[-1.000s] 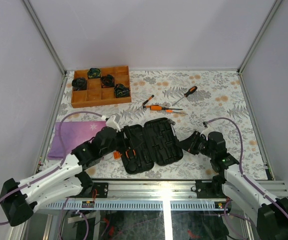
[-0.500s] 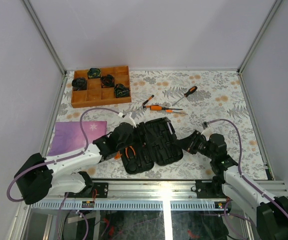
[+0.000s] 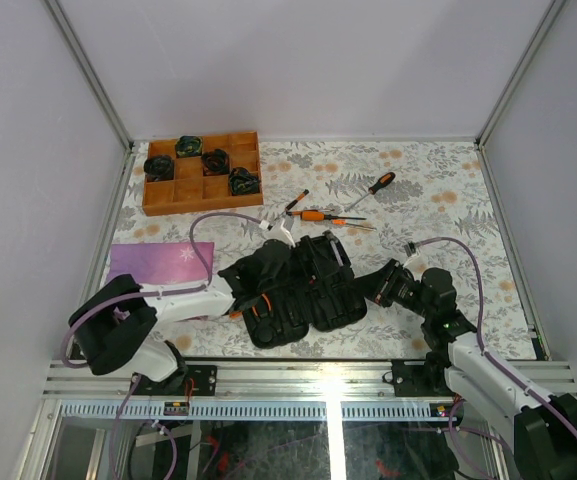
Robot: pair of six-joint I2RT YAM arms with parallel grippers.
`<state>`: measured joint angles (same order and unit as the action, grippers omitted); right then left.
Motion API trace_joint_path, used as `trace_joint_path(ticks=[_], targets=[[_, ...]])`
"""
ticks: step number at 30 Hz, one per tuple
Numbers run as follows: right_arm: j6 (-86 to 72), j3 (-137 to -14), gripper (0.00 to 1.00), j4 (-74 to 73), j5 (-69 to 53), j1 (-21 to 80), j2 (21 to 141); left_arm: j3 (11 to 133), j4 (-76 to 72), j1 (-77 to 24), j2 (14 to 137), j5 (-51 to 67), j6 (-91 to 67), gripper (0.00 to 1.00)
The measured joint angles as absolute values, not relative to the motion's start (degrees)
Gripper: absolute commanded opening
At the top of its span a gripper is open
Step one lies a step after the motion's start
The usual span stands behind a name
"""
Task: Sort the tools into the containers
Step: Pick up the hammer at the center of the board.
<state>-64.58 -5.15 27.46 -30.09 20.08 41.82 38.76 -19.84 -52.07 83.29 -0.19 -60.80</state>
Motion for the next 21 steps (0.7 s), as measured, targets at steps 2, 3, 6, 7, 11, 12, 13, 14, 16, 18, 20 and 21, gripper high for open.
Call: trace_joint_path(ticks=[2, 3, 6, 7, 11, 12, 13, 14, 16, 18, 20, 21], targets=[[-65.0, -5.1, 0.0, 27.8, -30.9, 20.1, 41.4, 39.4, -21.1, -52.1, 84.2, -0.2, -61.1, 0.66], [-65.2, -5.1, 0.0, 28.2, -31.4, 20.1, 41.3, 40.3, -21.7, -52.1, 84.9, -0.2, -61.3, 0.66], [-66.0, -5.2, 0.0, 29.2, -32.9, 20.1, 41.1, 42.5, -24.1, -52.1, 86.7, -0.2, -61.5, 0.66], [-66.2, -5.2, 0.0, 29.5, -33.5, 20.1, 40.9, 43.1, -25.0, -52.1, 87.3, -0.2, -61.7, 0.65], [-67.2, -5.2, 0.0, 30.2, -35.0, 20.1, 39.9, 45.3, -27.1, -52.1, 89.7, -0.2, -62.1, 0.58], [-67.4, -5.2, 0.0, 30.3, -35.3, 20.1, 39.6, 45.7, -27.4, -52.1, 90.2, -0.2, -62.2, 0.56], [-67.5, -5.2, 0.0, 30.5, -35.6, 20.1, 39.3, 46.2, -27.5, -52.1, 90.8, -0.2, -62.2, 0.52], [-67.7, -5.2, 0.0, 30.6, -35.7, 20.1, 38.9, 46.3, -27.7, -52.1, 91.1, -0.2, -62.4, 0.48], [-68.0, -5.2, 0.0, 30.7, -36.2, 20.1, 38.3, 46.4, -27.8, -52.1, 91.6, -0.2, -62.4, 0.37], [-68.2, -5.2, 0.0, 30.7, -36.7, 20.1, 37.8, 46.4, -27.8, -52.1, 91.8, -0.2, -62.5, 0.26], [-68.5, -5.3, 0.0, 30.9, -37.0, 20.1, 37.5, 46.4, -27.7, -52.1, 91.8, -0.3, -62.2, 0.15], [-68.6, -5.3, 0.0, 31.2, -37.1, 20.1, 37.4, 46.4, -27.8, -52.1, 91.8, -0.3, -62.5, 0.08]])
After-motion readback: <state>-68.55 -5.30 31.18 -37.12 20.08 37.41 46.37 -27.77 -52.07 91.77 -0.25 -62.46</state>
